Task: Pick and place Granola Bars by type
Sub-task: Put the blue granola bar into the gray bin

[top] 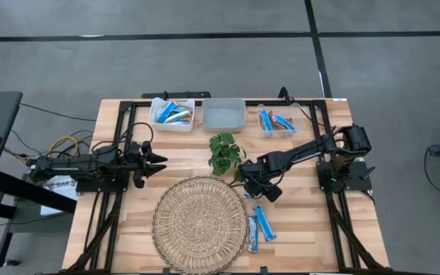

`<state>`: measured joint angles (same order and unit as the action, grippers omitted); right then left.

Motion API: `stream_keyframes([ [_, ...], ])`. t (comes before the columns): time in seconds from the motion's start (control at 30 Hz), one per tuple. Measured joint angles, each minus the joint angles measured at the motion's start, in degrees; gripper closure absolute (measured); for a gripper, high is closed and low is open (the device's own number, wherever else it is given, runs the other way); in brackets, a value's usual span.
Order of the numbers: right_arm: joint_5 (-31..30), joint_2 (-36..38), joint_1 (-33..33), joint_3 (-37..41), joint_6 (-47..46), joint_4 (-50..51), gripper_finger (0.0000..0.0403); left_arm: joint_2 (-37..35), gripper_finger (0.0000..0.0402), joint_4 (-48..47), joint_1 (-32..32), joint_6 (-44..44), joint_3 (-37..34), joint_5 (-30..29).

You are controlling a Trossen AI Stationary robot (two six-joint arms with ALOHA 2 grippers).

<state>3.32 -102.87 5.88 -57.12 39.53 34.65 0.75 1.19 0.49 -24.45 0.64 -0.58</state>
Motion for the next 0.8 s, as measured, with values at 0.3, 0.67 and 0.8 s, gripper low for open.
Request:
stream_keyframes([
  [0.3, 0.6, 0.02, 0.04, 0.14, -1.28, 0.44, 0.0296, 0.0, 0.0248, 0.01, 0.02, -0.02, -0.01, 0.0],
  [0.67, 2.65, 2.05, -0.03, 0.46, -10.03, -0.67, 0.0363, 0.0, 0.0248, 0.0, 0.0, -0.02, -0.02, 0.0],
  [0.8, 7.32, 5.88, -0.09, 0.33, -13.05, -2.89, 0.0364, 0.0, 0.0248, 0.0, 0.0, 0.0, 0.0, 0.0],
])
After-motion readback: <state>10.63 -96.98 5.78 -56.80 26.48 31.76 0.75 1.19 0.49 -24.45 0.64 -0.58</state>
